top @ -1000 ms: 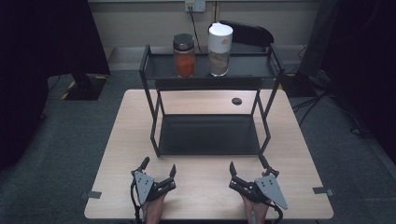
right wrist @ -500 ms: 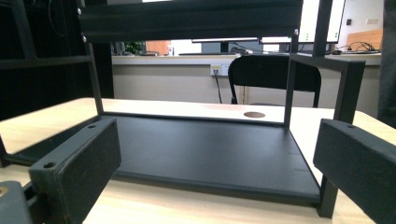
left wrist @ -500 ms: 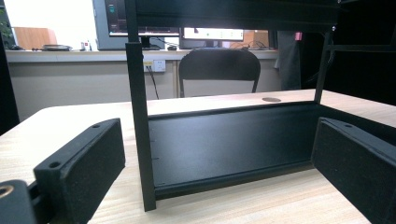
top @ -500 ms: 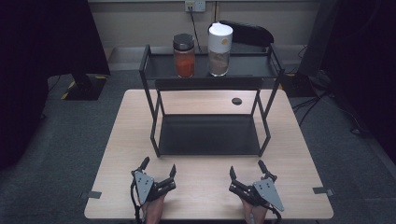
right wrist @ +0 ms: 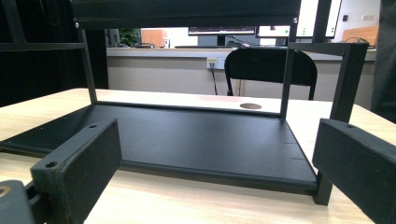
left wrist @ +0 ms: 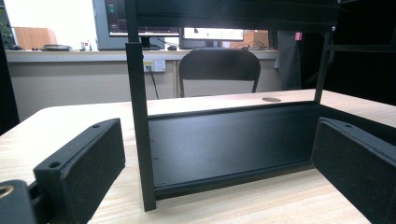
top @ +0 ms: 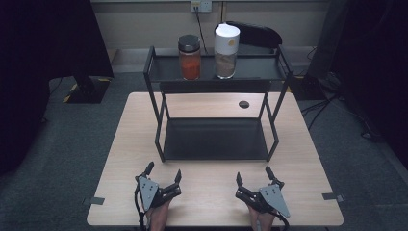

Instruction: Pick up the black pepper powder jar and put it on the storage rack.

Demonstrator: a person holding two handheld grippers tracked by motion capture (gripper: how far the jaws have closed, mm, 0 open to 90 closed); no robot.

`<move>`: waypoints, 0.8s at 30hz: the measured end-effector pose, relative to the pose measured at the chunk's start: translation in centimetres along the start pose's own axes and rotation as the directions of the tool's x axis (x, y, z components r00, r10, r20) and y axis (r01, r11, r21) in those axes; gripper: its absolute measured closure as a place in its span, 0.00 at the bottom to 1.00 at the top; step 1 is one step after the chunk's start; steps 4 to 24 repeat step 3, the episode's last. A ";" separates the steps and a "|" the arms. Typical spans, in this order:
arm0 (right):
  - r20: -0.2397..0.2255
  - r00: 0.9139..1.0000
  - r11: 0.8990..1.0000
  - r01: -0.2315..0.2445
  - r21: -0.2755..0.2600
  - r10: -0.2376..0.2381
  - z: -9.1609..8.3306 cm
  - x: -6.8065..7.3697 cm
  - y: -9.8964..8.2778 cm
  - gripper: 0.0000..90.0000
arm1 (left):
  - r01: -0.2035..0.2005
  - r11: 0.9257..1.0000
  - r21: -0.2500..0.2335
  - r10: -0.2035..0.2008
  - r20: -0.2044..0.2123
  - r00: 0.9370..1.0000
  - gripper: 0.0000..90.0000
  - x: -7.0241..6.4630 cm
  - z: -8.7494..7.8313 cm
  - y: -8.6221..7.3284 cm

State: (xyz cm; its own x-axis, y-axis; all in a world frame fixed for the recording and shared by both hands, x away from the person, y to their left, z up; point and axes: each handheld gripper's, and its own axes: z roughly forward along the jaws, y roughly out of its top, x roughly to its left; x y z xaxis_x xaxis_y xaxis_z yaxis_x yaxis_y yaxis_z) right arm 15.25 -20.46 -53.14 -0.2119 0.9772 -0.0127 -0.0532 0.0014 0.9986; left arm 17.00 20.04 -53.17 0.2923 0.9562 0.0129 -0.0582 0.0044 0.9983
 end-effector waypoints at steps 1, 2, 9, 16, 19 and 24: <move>-0.001 1.000 1.000 -0.001 0.000 0.001 0.0 0.0 0.0 0.00 | 0.000 1.000 0.000 0.000 0.000 1.000 0.02 0.0 0.0 0.0; -0.002 1.000 1.000 -0.002 0.000 0.002 0.0 -0.1 0.0 0.00 | 0.000 1.000 0.000 0.000 0.000 1.000 0.02 0.0 0.0 0.0; -0.003 1.000 1.000 -0.003 0.001 0.003 0.0 -0.1 0.0 0.00 | 0.000 1.000 0.000 0.000 0.000 1.000 0.02 0.0 0.0 0.0; -0.003 1.000 1.000 -0.003 0.001 0.003 0.0 -0.1 0.0 0.00 | 0.000 1.000 0.000 0.000 0.000 1.000 0.02 0.0 0.0 0.0; -0.003 1.000 1.000 -0.003 0.001 0.003 0.0 -0.1 0.0 0.00 | 0.000 1.000 0.000 0.000 0.000 1.000 0.02 0.0 0.0 0.0; -0.003 1.000 1.000 -0.003 0.001 0.003 0.0 -0.1 0.0 0.00 | 0.000 1.000 0.000 0.000 0.000 1.000 0.02 0.0 0.0 0.0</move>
